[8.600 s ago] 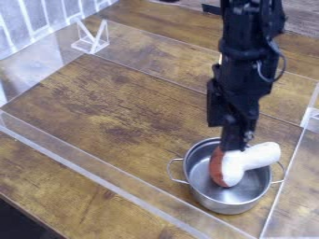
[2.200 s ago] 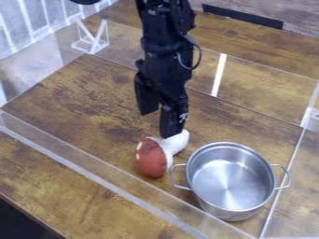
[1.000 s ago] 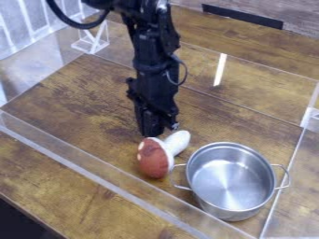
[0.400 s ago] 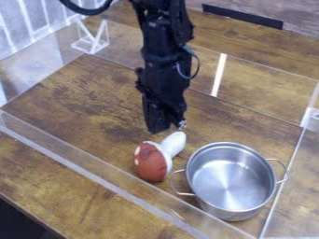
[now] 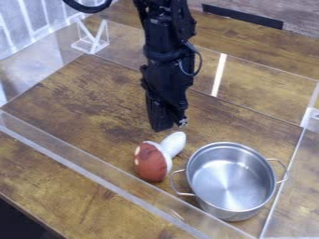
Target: Remove the mushroom from the silver pot and put it on the table
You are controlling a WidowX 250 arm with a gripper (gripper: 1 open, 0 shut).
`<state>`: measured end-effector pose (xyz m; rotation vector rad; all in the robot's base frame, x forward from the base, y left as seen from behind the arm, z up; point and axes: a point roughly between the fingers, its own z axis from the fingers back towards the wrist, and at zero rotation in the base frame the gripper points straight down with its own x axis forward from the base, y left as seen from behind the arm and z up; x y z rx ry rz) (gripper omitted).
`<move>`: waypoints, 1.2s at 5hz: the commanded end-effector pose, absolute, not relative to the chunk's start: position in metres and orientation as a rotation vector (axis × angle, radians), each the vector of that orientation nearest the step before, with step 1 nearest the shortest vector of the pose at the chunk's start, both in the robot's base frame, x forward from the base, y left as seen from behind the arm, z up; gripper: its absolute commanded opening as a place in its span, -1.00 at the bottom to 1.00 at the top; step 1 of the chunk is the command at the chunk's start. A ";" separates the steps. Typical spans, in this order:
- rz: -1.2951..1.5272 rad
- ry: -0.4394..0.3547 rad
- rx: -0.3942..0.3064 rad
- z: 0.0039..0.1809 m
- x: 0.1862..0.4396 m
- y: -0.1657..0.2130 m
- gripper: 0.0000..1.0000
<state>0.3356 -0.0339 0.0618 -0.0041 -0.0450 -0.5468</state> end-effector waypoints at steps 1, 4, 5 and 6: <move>-0.520 -0.108 0.001 0.080 0.340 -0.023 -1.00; -0.416 -0.072 -0.022 0.079 0.331 -0.016 -1.00; -0.454 -0.068 -0.031 0.080 0.337 -0.028 -1.00; -0.493 -0.068 -0.039 0.082 0.343 -0.041 -1.00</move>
